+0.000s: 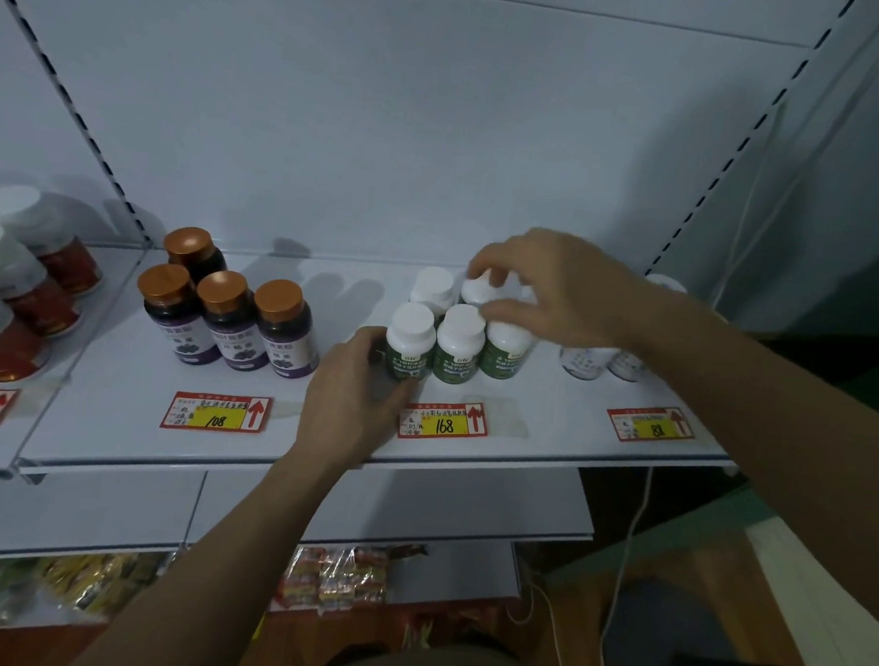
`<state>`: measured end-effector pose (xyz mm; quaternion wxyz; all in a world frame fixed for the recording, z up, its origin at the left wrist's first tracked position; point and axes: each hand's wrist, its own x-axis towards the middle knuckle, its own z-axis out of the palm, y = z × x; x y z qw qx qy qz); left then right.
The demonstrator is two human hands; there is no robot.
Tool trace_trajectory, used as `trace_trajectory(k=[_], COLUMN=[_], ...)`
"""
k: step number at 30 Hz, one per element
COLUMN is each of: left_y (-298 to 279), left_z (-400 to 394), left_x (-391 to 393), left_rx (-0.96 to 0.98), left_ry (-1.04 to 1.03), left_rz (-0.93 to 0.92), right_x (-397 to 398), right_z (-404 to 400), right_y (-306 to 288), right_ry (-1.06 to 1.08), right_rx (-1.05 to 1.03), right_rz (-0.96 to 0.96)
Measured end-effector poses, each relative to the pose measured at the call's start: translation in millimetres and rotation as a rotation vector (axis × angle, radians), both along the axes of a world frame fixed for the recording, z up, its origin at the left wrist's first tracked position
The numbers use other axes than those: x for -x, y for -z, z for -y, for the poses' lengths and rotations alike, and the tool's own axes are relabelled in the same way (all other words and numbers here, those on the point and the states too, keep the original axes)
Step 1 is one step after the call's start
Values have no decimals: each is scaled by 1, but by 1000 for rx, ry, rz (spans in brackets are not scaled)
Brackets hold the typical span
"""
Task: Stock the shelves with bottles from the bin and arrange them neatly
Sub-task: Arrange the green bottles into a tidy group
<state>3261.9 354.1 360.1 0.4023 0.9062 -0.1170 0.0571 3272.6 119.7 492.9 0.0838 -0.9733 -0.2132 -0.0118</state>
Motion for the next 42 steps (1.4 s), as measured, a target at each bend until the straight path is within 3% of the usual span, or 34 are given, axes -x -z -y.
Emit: trace_trajectory(k=[5, 8, 20, 24, 28, 31, 34, 42], left_y=[1, 1, -4, -34, -96, -122, -116, -102], left_z=[0, 0, -2, -8, 4, 20, 32, 31], left_x=[0, 0, 2, 5, -28, -66, -85, -96], left_rx=[-19, -20, 33, 120, -29, -262, -386, -323], left_ry=[8, 7, 57, 77, 152, 263, 315, 311], left_rz=[24, 14, -31, 62, 179, 6, -153, -147], right_x=[3, 6, 12, 1, -31, -51, -59, -62], right_z=[33, 31, 28, 36, 25, 8, 1, 5], right_y=[-4, 11, 14, -3, -8, -6, 0, -4], right_ry=[96, 122, 175, 210, 173, 134, 129, 104], right_rx=[34, -63, -184, -255, -120, 74, 83, 51], right_rz=[-184, -256, -259, -59, -107, -248, -278, -350])
